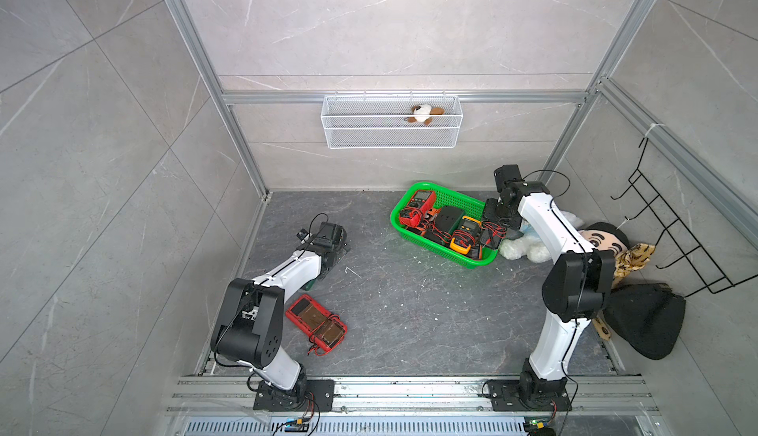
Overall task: Put the multimeter into the basket
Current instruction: Place the multimeter in the basket.
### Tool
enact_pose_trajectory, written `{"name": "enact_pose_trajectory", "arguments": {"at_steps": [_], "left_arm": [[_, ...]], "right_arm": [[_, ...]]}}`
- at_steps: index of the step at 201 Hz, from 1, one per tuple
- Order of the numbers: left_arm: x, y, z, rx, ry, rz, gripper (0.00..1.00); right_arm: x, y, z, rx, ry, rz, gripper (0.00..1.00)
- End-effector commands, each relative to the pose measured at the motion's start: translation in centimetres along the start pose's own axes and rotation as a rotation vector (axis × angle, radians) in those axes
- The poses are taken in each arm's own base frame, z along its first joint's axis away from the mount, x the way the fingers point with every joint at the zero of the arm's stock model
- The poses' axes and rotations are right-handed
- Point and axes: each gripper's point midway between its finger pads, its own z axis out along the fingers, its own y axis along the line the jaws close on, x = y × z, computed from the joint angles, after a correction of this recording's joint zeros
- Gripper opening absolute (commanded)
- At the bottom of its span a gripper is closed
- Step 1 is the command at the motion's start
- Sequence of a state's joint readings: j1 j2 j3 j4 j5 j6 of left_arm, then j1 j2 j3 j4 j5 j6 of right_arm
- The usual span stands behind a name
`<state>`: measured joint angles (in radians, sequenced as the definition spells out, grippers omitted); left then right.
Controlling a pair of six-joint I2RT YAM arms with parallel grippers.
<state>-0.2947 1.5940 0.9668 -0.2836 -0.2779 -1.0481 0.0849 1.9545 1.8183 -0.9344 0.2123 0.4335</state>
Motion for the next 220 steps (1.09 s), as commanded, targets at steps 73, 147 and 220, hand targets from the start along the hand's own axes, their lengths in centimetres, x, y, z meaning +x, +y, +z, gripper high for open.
{"name": "enact_pose_trajectory", "arguments": {"at_steps": [73, 147, 220], "left_arm": [[0.2, -0.9, 0.5, 0.021, 0.013, 0.005, 0.98], [0.2, -0.9, 0.4, 0.021, 0.013, 0.008, 0.98], [0.0, -1.4, 0.5, 0.026, 0.015, 0.01, 0.98]], "right_arm": [[0.7, -0.4, 4.0, 0.078, 0.037, 0.078, 0.0], [2.7, -0.1, 7.7, 0.1, 0.115, 0.074, 0.0], [2.3, -0.1, 7.3, 0.088, 0.091, 0.042, 0.74]]}}
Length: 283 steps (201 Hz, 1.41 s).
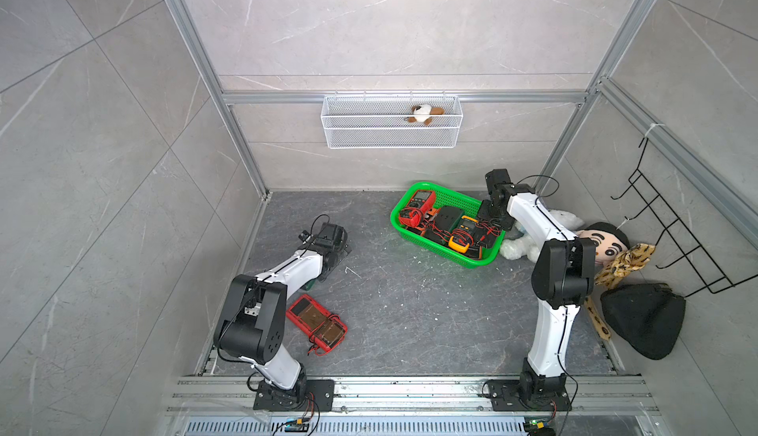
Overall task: Put the multimeter into the basket
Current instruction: Place the multimeter in the basket.
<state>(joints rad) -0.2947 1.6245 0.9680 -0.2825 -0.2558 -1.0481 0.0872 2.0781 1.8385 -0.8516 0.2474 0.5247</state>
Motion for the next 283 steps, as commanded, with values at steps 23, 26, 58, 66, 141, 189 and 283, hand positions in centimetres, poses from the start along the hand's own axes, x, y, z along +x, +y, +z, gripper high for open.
{"name": "enact_pose_trajectory", "arguments": {"at_steps": [23, 26, 58, 66, 141, 189, 283], "left_arm": [[-0.8, -1.8, -0.3, 0.041, -0.015, 0.002, 0.98], [-0.8, -1.8, -0.3, 0.041, -0.015, 0.002, 0.98], [-0.9, -2.0, -0.4, 0.044, -0.018, 0.001, 0.98], [-0.9, -2.0, -0.4, 0.043, -0.017, 0.002, 0.98], [-1.1, -2.1, -0.5, 0.046, -0.019, 0.001, 0.98], [-0.9, -2.3, -0.3, 0.05, -0.009, 0.005, 0.98], [-0.8, -2.1, -0.2, 0.046, -0.009, 0.0, 0.98]], "right_arm": [[1.9, -0.8, 1.5, 0.034, 0.06, -0.06, 0.9], [1.7, -0.8, 1.3, 0.032, 0.054, -0.061, 0.92], [1.2, -0.9, 0.0, 0.021, 0.034, -0.07, 1.0], [1.0, -1.0, -0.4, 0.021, 0.03, -0.068, 1.0], [1.8, -1.3, -4.7, -0.034, 0.009, -0.051, 0.82], [3.0, -1.0, -3.3, -0.043, 0.05, -0.043, 0.79], [5.1, 0.4, 1.4, -0.048, 0.156, -0.035, 0.47]]}}
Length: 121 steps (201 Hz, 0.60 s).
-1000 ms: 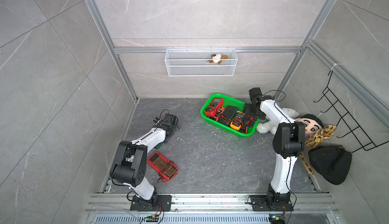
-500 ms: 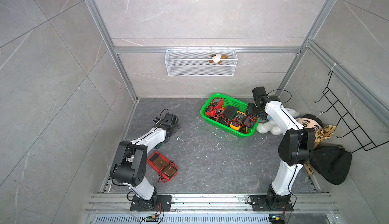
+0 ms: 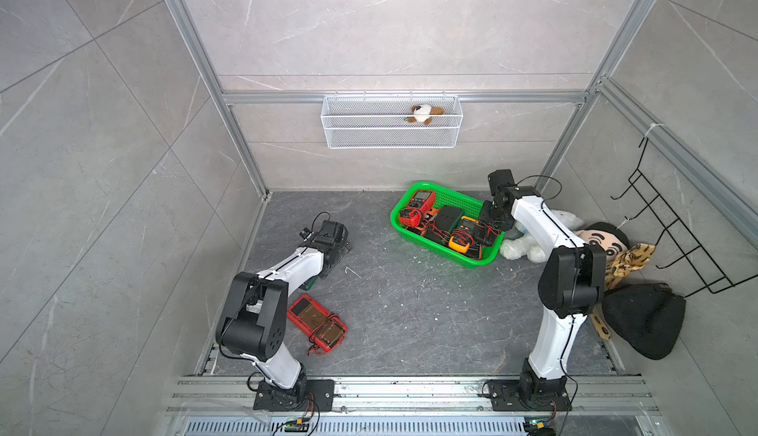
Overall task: Put the multimeter into the basket
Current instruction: Place the multimeter in the basket.
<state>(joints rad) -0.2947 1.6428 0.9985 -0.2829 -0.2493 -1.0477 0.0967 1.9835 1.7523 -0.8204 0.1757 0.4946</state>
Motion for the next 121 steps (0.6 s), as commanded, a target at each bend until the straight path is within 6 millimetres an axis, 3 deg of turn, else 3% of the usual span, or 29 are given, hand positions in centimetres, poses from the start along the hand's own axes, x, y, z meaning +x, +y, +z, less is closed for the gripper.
{"name": "enact_pose_trajectory", "arguments": {"at_steps": [1, 52, 121], "left_arm": [[-0.4, -1.2, -0.2, 0.033, -0.01, 0.003, 0.98], [-0.6, -1.2, -0.2, 0.025, -0.015, 0.01, 0.98], [-0.9, -1.4, -0.3, 0.031, -0.025, 0.012, 0.98]], "right_arm": [[4.2, -0.5, 3.7, 0.035, 0.158, 0.002, 0.47], [7.3, -0.8, 5.1, 0.005, 0.204, 0.046, 0.48], [7.4, -0.4, 3.7, -0.076, 0.152, 0.014, 0.5]]}}
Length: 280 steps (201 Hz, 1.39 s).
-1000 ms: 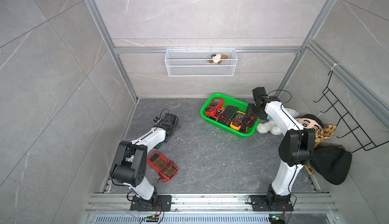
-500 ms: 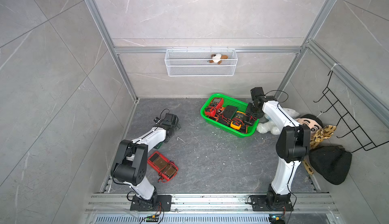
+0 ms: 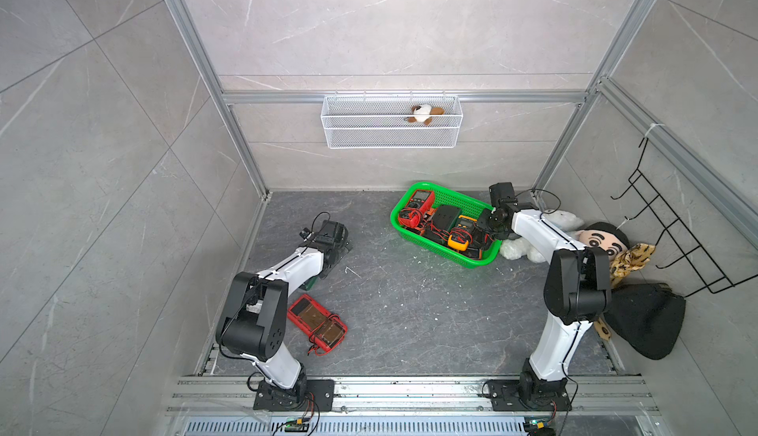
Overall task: Put the multimeter into the basket
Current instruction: Place the multimeter in the basket, then pick up the multimeter from the center of the board.
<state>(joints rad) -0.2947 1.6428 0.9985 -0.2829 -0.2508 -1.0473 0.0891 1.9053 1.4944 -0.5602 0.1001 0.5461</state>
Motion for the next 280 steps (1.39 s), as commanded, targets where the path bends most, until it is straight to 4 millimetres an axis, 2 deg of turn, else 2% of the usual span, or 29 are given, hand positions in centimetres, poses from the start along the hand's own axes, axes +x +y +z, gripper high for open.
{"name": "enact_pose_trajectory", "arguments": {"at_steps": [1, 38, 77, 116, 138, 182, 209, 234, 280], "left_arm": [[-0.9, -1.4, -0.3, 0.032, -0.023, 0.011, 0.98], [-1.5, -1.4, -1.1, 0.032, -0.047, 0.015, 0.98], [-2.2, -0.6, -2.5, -0.005, -0.079, 0.03, 0.98], [-2.4, 1.4, -4.2, -0.057, -0.101, -0.004, 0.98], [-1.9, 3.8, -5.3, -0.133, -0.095, -0.049, 0.98], [0.2, 10.0, -8.4, -0.311, -0.067, -0.193, 0.98], [1.7, 12.9, -9.8, -0.373, -0.042, -0.241, 0.98], [3.2, 14.7, -10.1, -0.392, -0.005, -0.268, 0.98], [6.7, 16.5, -8.9, -0.416, 0.145, -0.255, 0.98]], "right_arm": [[5.2, -1.2, 1.1, 0.03, 0.185, -0.048, 0.5], [3.3, -0.8, -1.1, 0.027, 0.129, -0.076, 0.57], [1.4, -0.3, -4.1, 0.018, 0.076, -0.108, 0.7], [0.8, 0.0, -6.0, 0.0, 0.046, -0.141, 0.88], [0.8, 0.2, -7.0, -0.006, 0.036, -0.167, 0.99], [1.2, 1.0, -8.6, -0.003, 0.004, -0.241, 1.0], [1.6, 2.0, -9.3, 0.004, -0.004, -0.29, 1.0], [1.8, 2.8, -9.8, -0.013, -0.013, -0.308, 1.0], [1.3, 4.1, -10.8, -0.042, -0.037, -0.317, 1.0]]}}
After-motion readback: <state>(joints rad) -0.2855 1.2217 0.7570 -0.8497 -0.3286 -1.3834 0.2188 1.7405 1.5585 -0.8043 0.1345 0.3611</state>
